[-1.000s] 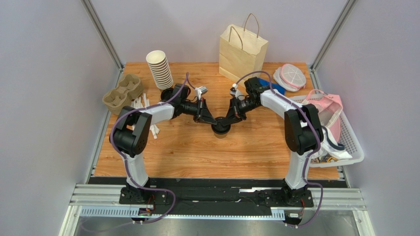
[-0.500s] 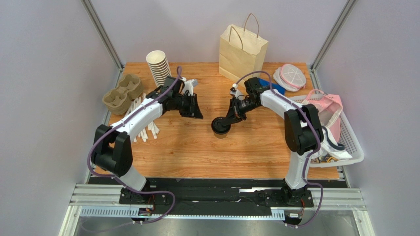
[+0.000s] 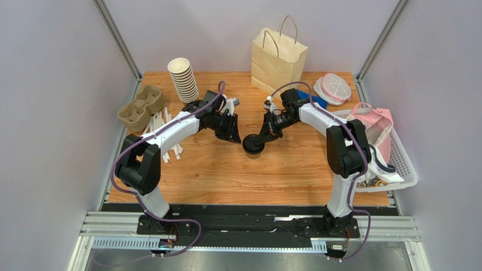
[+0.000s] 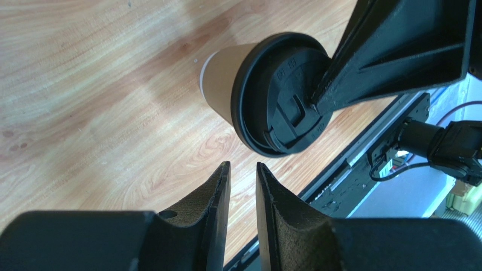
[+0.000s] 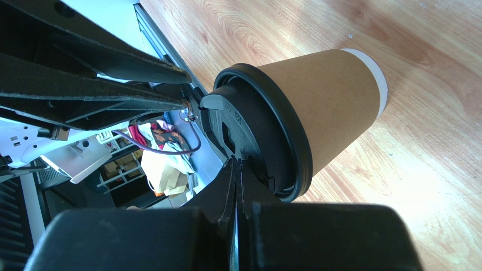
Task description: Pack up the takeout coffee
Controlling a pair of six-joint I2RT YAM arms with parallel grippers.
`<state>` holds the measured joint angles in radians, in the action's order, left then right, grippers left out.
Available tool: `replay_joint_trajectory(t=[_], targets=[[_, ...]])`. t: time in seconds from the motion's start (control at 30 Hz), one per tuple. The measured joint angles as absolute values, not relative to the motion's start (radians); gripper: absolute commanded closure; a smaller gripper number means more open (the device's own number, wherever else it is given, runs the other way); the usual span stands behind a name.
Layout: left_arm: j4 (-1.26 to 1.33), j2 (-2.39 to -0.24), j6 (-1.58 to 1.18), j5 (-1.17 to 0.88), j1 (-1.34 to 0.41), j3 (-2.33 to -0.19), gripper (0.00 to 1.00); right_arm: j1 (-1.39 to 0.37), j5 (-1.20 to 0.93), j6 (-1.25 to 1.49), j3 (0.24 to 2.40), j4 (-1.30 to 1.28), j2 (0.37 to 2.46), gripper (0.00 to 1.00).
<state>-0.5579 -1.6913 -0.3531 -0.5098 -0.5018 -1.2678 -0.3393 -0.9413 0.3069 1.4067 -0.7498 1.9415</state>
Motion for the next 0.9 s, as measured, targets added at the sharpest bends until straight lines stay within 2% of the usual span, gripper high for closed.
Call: replay_joint_trajectory(t=[0.67,0.77,0.9], targets=[[-0.533,-1.751,-0.362,-0.519,-0.512,-1.299,0.69,-0.339,-0.941,0.307,1.407,-0.750,1.942,1.00],[-0.526,-1.765,-0.364,-0.519,-0.515,-1.305,0.72,-0.339,-0.942,0.307,1.407,-0.750,1.942,1.00],[-0.522,-1.784,-0.372,-0.525,-0.516,-1.307,0.79,-0.339,-0.942,0.307,1.407,-0.750,1.942,1.00]])
